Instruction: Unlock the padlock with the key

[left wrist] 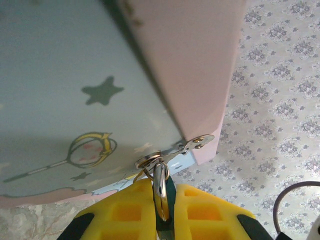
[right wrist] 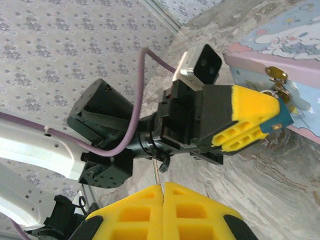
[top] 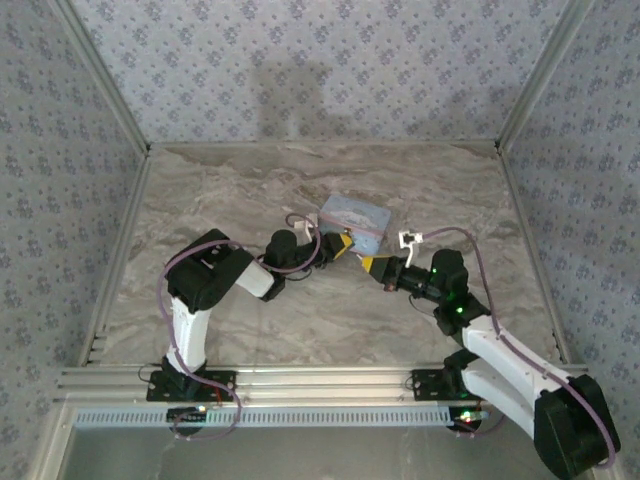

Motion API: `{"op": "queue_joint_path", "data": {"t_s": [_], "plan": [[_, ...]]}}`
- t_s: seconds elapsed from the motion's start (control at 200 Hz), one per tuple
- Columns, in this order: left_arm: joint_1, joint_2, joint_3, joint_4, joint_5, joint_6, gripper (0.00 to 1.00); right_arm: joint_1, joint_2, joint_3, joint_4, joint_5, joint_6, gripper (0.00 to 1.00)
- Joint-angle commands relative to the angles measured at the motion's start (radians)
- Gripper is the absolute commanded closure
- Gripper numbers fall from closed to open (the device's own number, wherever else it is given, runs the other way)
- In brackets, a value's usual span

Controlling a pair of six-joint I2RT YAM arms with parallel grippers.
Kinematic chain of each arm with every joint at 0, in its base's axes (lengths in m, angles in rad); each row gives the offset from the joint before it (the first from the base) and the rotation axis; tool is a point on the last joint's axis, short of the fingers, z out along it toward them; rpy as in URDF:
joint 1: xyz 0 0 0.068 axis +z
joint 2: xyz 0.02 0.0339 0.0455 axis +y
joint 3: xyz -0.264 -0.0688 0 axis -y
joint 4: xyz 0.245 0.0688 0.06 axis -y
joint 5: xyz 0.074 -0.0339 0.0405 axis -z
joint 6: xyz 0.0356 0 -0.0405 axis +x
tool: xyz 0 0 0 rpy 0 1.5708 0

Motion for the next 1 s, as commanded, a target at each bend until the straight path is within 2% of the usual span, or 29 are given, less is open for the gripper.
{"op": "queue_joint_path", "data": {"t_s": [0.0,0.55,0.994], "plan": [[0.002,-0.002,0.015,0.082,0.026,0.010,0.96,0.005,0.028,-0.017,0.027,0.027,-0.011,1.00],[0.001,0.004,0.029,0.105,0.045,-0.011,0.96,-0.009,0.353,-0.042,0.312,0.152,0.161,1.00],[0.000,0.011,0.033,0.110,0.049,-0.019,0.96,-0.012,0.491,-0.009,0.448,0.136,0.210,1.00]]}}
